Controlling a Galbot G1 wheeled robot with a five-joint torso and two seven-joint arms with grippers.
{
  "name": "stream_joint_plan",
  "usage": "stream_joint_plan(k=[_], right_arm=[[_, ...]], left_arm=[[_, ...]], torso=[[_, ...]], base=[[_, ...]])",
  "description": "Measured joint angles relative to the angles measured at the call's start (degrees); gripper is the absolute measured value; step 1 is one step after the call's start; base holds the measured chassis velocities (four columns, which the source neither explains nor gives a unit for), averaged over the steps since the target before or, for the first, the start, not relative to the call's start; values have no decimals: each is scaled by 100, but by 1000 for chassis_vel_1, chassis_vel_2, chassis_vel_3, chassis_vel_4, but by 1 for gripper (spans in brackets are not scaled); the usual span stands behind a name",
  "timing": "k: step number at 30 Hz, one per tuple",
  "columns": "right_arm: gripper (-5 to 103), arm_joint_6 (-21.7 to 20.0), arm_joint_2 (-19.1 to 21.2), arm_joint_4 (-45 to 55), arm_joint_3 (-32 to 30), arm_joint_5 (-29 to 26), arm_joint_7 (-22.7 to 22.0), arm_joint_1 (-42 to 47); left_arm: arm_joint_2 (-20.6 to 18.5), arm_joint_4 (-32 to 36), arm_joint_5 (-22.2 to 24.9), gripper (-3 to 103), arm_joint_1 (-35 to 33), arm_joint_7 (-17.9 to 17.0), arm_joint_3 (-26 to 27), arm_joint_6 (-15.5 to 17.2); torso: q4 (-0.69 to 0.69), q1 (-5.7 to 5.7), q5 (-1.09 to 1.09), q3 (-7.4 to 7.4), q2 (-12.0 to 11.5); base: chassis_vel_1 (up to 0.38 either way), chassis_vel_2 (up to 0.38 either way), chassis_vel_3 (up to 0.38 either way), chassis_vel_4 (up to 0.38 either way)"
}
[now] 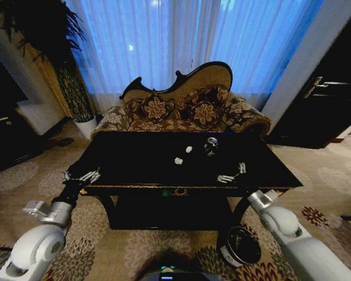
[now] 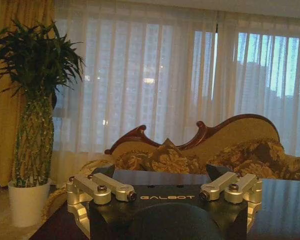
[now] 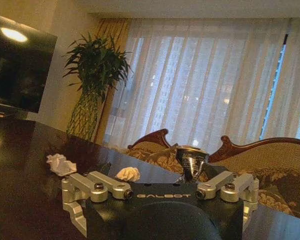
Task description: Move to the front of the table and place the trash on the table into the trash bin.
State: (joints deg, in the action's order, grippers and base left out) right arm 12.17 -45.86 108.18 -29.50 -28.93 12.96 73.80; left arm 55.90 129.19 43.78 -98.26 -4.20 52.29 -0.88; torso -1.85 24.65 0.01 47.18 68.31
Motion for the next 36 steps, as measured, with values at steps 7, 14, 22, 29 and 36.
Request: stream_joint_plan(k=[7,14,22,29,36], right_arm=[[100,-57,92,-374,450,-134,-62,-805],[100,-78,110,-565,816,-135,-84,-1111],[100,-175,136,-950,1301,-255,-156,-1712],[100,-229,126,-1197,1616,-332,-195,-2017],[100,-256,80,-1322,1820,-340,-225,-2232]], left_arm=[[109,112,-72,100,-47,2,-49,-3],[122,147,-70,100,-48,-20,-59,7],[177,176,-76,100,-105,-20,-61,13],[180,189,-87,100,-102,-18,-104,14],[194,177,-85,100,-126,-9,-93,15]], torso=[[0,0,-2,0,0],[-1,0,-1,0,0],[0,0,-2,0,0],[0,0,-1,0,0],[-2,-2,-3,-1,1]], base=[[0,0,0,0],[0,0,0,0],[0,0,0,0],[0,0,0,0],[0,0,0,0]])
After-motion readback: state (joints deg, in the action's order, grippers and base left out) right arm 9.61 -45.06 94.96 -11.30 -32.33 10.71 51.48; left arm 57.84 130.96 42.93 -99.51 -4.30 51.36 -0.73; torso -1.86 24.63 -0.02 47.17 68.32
